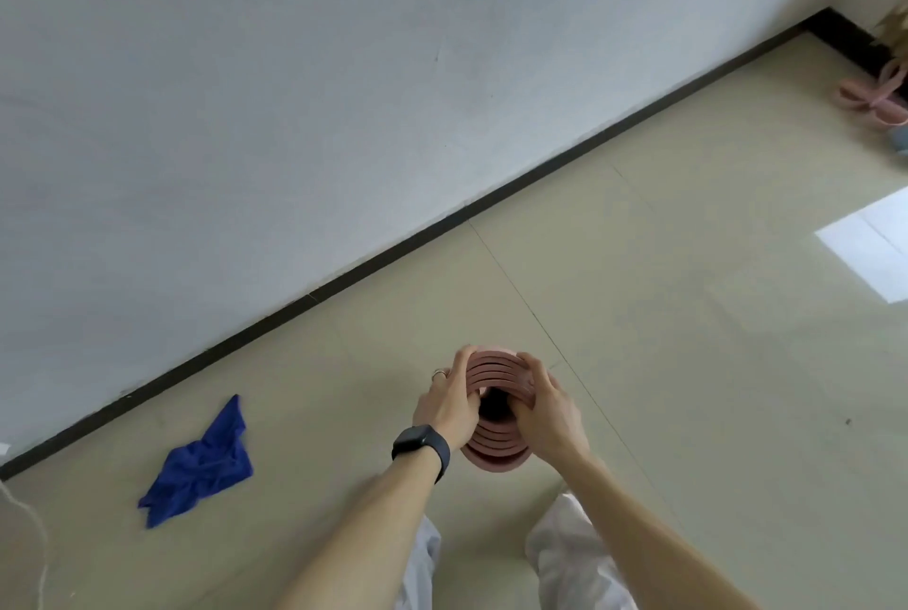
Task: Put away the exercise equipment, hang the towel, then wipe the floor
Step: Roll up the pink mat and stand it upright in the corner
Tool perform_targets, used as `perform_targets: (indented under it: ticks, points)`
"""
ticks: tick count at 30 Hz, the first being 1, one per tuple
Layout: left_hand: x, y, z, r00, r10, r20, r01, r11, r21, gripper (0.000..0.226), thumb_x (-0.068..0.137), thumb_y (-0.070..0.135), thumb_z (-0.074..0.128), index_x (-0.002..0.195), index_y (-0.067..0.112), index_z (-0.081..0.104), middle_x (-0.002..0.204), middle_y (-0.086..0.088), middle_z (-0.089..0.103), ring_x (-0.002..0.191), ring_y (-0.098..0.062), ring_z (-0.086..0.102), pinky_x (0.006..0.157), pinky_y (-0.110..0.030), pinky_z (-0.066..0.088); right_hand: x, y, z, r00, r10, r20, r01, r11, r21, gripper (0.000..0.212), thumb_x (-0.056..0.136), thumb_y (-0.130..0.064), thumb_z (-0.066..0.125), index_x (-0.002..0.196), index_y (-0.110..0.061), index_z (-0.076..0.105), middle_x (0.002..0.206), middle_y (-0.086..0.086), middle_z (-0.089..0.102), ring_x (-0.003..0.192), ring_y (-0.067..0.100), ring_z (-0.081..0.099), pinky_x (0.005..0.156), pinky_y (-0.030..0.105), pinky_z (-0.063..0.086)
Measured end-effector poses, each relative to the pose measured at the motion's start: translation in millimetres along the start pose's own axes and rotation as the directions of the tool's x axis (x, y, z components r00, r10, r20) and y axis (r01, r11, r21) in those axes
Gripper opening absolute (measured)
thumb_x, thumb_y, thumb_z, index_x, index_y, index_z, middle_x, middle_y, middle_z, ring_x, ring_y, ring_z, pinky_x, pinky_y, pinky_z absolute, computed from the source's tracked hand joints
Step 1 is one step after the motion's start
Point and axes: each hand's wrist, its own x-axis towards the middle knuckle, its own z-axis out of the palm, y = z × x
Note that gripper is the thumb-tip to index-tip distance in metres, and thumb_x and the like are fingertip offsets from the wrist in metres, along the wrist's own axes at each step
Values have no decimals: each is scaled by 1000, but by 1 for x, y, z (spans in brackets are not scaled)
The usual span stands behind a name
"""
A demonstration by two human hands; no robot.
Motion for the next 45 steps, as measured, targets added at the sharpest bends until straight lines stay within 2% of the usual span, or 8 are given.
perform_targets:
  ticks: [8,14,18,22,27,31,39,45]
  points:
    - [-66,91,29,980,184,80,-190,978,85,49,91,42,51,133,58,31,113,4,65,100,-25,63,86,-34,51,-101,66,-99,989,91,-114,-70,981,179,58,91,-38,59,143,-51,37,117,-13,67,100,12,63,92,34,51]
    - [-76,200,66,950,285,129,-301,945,125,52,90,44,55,137,55,35,119,8,67,107,-20,62,88,-26,46,-119,129,-194,980,140,-143,-92,951,295,62,89,-37,64,144,-51,39,109,-17,67,100,10,62,87,24,44]
    - [-64,277,78,933,337,129,-353,927,128,53,91,42,56,138,54,36,121,9,67,109,-17,62,89,-25,45,-111,153,-263,970,153,-188,-80,934,347,64,85,-40,65,142,-54,39,111,-18,67,100,11,65,92,36,53]
    - [-31,362,84,900,415,135,-432,891,138,53,90,41,57,138,52,38,120,11,67,109,-16,62,93,-27,47,-80,171,-335,956,145,-253,-35,918,394,64,79,-49,62,135,-63,33,115,-19,68,98,13,67,88,43,56]
    - [27,477,88,852,504,140,-521,842,140,53,89,40,56,136,55,37,118,12,67,107,-16,63,93,-30,49,-24,184,-438,929,150,-338,7,907,421,64,80,-48,61,133,-65,29,114,-18,68,94,13,68,84,44,58]
    - [89,570,87,821,554,137,-569,814,119,52,89,40,58,135,55,38,117,11,68,107,-17,63,93,-30,49,39,191,-526,908,147,-392,32,909,416,70,72,-56,56,136,-63,29,120,-13,67,97,17,69,82,46,59]
    - [223,775,78,759,627,174,-646,759,82,52,91,43,58,138,53,39,120,9,68,105,-19,64,91,-35,54,176,198,-712,860,204,-468,18,904,427,69,75,-54,59,138,-58,31,123,-12,67,101,17,68,84,46,59]
    - [314,911,80,736,649,189,-669,740,66,53,89,50,63,137,53,41,124,13,66,109,-15,62,94,-27,48,264,213,-834,818,238,-524,6,907,421,66,86,-47,68,145,-50,37,123,-14,67,102,17,68,87,43,57]
